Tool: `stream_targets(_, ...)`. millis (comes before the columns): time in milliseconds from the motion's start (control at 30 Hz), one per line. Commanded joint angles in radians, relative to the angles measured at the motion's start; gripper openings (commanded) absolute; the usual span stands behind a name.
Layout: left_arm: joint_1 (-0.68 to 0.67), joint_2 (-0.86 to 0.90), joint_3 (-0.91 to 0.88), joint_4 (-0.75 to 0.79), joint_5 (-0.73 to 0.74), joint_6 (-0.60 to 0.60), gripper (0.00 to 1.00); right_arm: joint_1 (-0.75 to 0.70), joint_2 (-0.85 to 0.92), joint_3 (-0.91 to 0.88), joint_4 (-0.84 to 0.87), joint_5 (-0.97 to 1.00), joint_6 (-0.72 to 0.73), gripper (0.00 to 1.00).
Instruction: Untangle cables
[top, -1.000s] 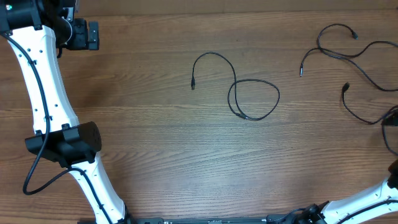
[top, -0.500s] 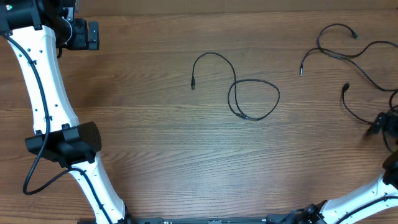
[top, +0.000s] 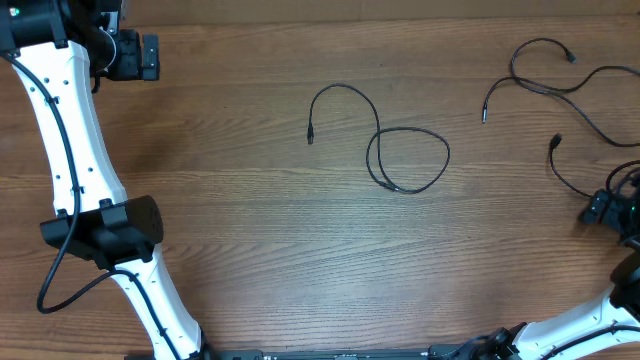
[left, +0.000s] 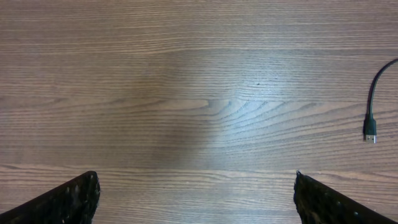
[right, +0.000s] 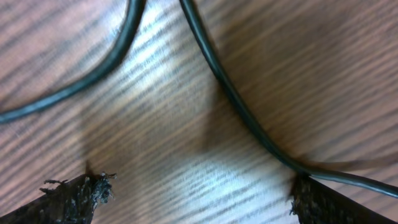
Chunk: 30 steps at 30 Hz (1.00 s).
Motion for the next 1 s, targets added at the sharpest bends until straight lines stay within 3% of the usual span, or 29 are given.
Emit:
stream_targets(0, -0.006, 0.015, 0.004, 0.0, 0.007, -0.006, 1.0, -0.003, 0.071, -0.05, 0.057, 0.052, -0.006, 1.0)
stream_targets(633, -0.006, 0.015, 0.004, 0.0, 0.007, -0.006, 1.0, -0.001, 0.103, -0.049, 0.508, -0.01, -0.006, 1.0)
stream_targets(967, -0.006, 0.015, 0.004, 0.0, 0.007, -0.006, 1.0, 0.0, 0.1, 0.053, 0.42, -0.254, -0.006, 1.0)
